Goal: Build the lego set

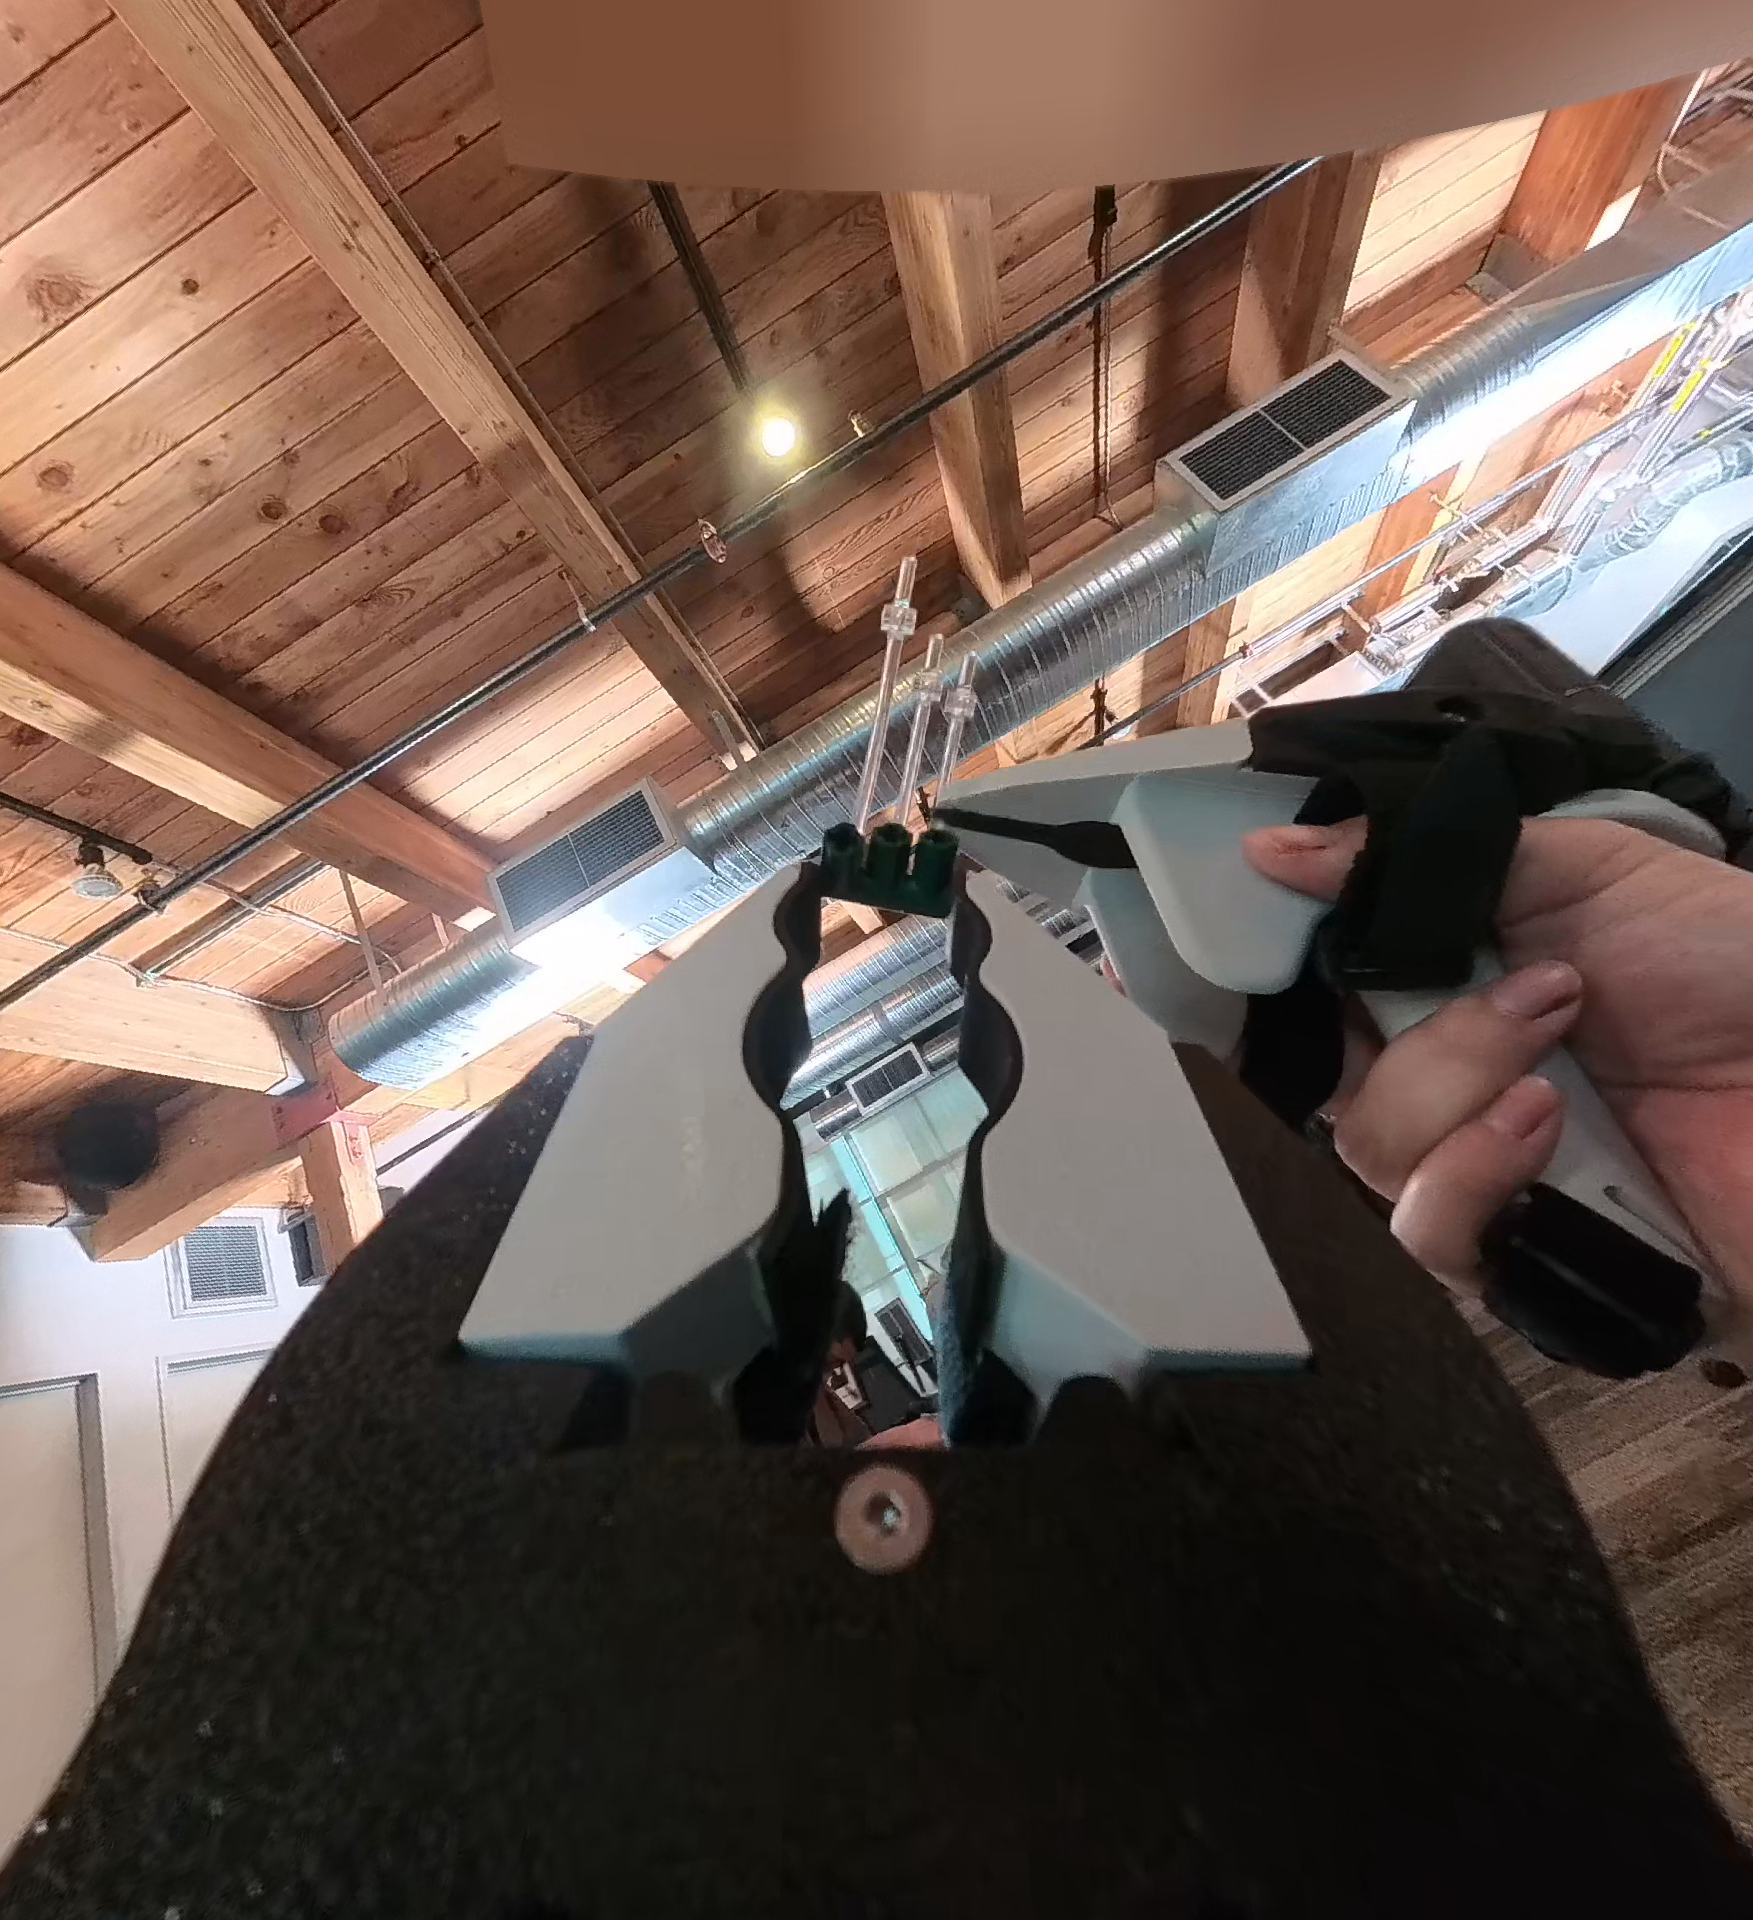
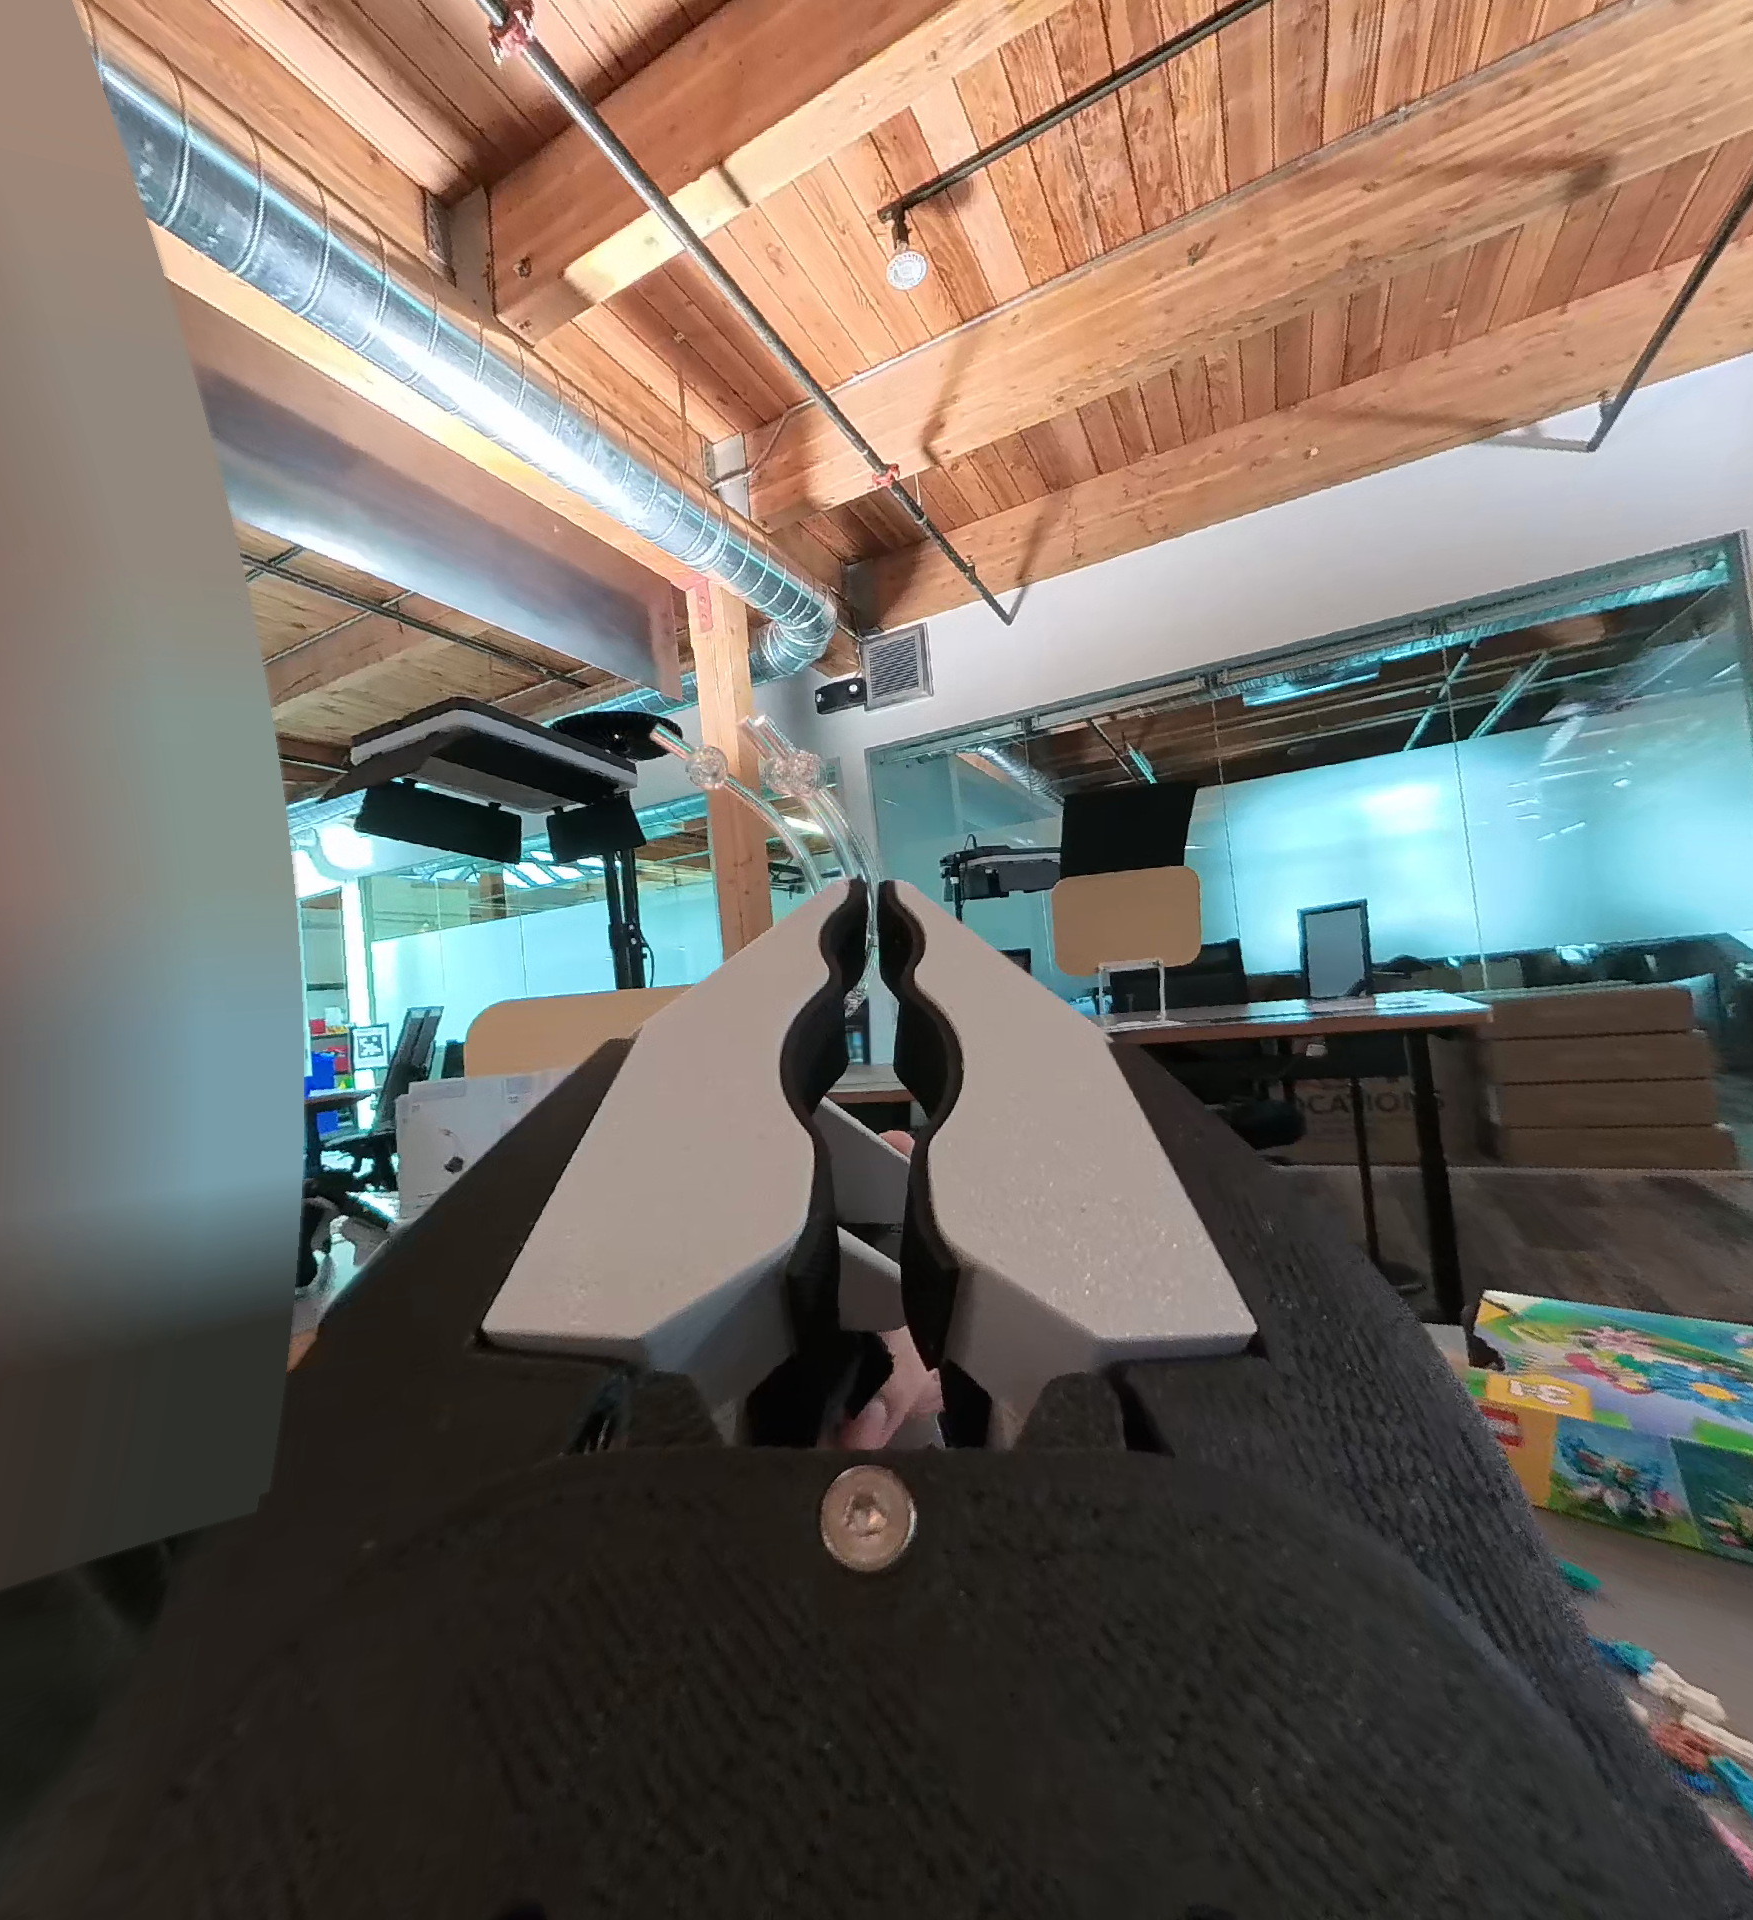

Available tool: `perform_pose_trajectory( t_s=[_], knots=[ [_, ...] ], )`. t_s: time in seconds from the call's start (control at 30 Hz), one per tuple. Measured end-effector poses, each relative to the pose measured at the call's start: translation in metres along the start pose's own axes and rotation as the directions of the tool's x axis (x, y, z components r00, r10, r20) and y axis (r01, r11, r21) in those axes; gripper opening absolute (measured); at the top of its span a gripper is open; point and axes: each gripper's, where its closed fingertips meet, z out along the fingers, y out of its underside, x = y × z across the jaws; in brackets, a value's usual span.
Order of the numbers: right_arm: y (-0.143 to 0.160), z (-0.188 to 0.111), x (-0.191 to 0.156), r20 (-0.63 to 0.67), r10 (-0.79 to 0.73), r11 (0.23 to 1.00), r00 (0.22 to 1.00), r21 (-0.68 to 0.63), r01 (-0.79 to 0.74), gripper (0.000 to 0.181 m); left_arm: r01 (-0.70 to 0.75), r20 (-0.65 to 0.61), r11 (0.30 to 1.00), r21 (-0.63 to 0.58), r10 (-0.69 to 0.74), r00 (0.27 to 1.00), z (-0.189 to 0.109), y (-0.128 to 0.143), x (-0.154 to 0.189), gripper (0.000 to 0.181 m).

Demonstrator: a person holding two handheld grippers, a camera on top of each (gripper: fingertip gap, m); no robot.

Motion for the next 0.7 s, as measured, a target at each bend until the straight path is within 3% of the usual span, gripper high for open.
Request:
perform_pose_trajectory(
  t_s=[0.7],
  knots=[
    [-0.0016,0.0009,-0.0092,0.016,-0.01,1.0,1.0,0.005,0.009,0.001,0.019,-0.01,1.0,0.024,-0.018,1.0,-0.001,-0.0067,-0.0006,0.022]
  ],
)
